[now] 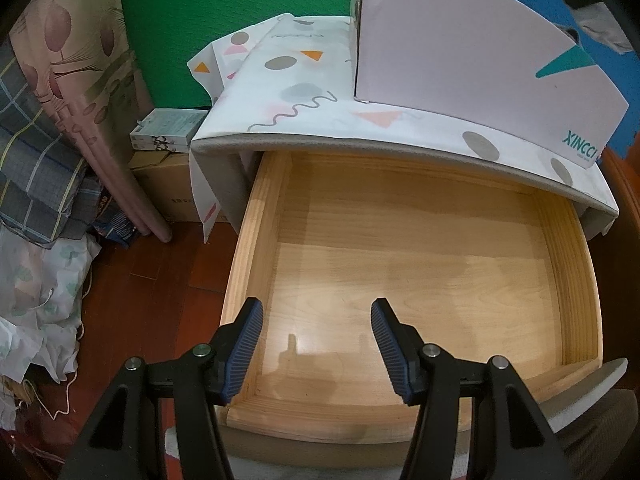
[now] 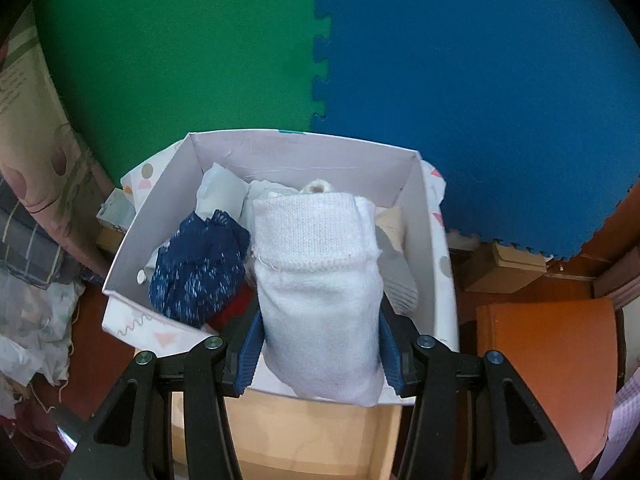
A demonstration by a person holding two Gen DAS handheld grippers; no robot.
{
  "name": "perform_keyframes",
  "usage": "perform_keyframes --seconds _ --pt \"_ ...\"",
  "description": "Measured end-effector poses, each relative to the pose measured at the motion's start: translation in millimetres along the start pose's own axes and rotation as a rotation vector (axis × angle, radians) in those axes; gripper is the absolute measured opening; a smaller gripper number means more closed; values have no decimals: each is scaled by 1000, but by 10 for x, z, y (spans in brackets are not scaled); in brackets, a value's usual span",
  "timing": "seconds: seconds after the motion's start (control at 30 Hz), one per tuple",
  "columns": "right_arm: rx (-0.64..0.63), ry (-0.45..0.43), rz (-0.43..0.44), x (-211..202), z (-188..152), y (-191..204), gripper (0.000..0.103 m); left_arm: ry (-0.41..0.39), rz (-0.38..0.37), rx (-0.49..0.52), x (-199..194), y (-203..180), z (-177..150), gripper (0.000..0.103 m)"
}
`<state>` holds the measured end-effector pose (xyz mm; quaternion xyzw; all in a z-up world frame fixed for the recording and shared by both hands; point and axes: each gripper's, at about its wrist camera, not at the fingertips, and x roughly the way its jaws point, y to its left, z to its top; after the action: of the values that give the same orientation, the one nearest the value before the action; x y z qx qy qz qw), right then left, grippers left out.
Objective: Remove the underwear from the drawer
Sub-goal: 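Open the right tool in the box and return it above the drawer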
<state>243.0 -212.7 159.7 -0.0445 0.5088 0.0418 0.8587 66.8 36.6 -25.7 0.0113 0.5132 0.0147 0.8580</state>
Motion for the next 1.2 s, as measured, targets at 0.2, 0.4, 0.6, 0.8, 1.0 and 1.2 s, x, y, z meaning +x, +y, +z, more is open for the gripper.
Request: perform_keyframes --seconds 0.2,0.4,0.6,0.8,1.0,1.2 --pt "9 59 8 380 42 77 47 -3 2 -1 -11 11 -7 58" --pt "8 99 8 634 20 135 49 -5 3 -1 -23 10 -8 58" --pt "0 97 -5 717 25 197 53 -3 5 3 -16 9 -10 58" --pt "2 60 21 677 9 210 68 -4 10 8 -14 0 -15 58" --pt "-2 -10 16 464 -21 217 77 -6 13 10 -11 -9 -16 58" --pt "-8 -65 51 153 -245 149 80 -6 15 15 -19 -35 -17 58"
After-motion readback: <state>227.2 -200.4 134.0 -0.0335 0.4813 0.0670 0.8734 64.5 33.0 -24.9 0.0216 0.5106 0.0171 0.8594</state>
